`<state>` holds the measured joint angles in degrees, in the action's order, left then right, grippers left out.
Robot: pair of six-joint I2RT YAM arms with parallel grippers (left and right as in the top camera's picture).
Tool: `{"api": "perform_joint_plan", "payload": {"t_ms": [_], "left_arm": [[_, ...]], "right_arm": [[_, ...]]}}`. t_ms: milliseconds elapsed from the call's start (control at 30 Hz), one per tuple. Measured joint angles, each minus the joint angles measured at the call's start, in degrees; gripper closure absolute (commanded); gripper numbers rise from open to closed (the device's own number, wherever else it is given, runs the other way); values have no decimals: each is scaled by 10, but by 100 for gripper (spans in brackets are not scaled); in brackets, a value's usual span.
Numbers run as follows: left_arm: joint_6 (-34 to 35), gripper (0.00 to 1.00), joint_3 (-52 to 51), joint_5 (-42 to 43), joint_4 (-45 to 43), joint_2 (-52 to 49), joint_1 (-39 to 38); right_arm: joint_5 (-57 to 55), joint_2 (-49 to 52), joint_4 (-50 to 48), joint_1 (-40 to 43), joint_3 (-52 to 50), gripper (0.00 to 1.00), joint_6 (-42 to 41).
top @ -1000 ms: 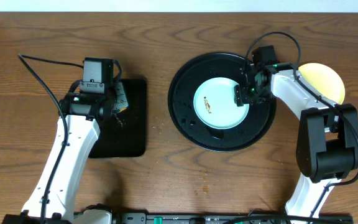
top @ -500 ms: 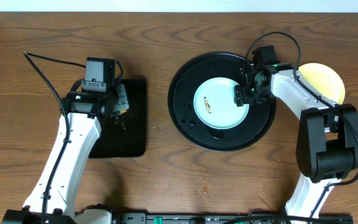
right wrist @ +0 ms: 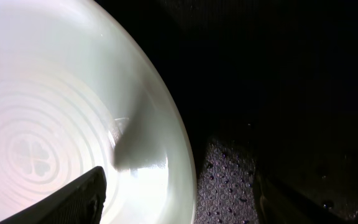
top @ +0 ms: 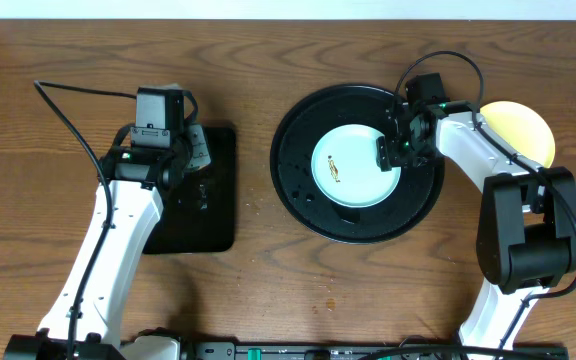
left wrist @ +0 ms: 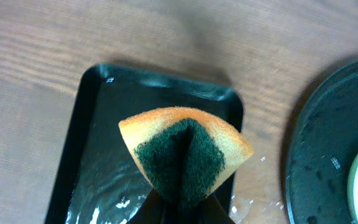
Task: Clean dirty plates on tray and stack at the side
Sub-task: 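Lift the sponge from the black tray with the left gripper, then scrub the pale blue plate with the sponge in the left gripper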
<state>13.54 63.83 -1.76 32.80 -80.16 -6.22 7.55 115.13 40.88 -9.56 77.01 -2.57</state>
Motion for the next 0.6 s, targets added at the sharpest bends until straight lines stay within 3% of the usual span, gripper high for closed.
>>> {"api": "perform_joint_plan", "payload": {"t_ms": [433, 467, 600], "left_arm": [[5, 93, 0, 32, -8, -29, 0], [6, 93, 1, 50, -4, -39, 0], [12, 93, 28, 124, 32, -96, -5]], "right_arm": [[0, 0, 0, 0, 0, 29, 0], [0, 0, 0, 0, 0, 34, 1], [1, 0, -2, 0, 0, 83, 1]]}}
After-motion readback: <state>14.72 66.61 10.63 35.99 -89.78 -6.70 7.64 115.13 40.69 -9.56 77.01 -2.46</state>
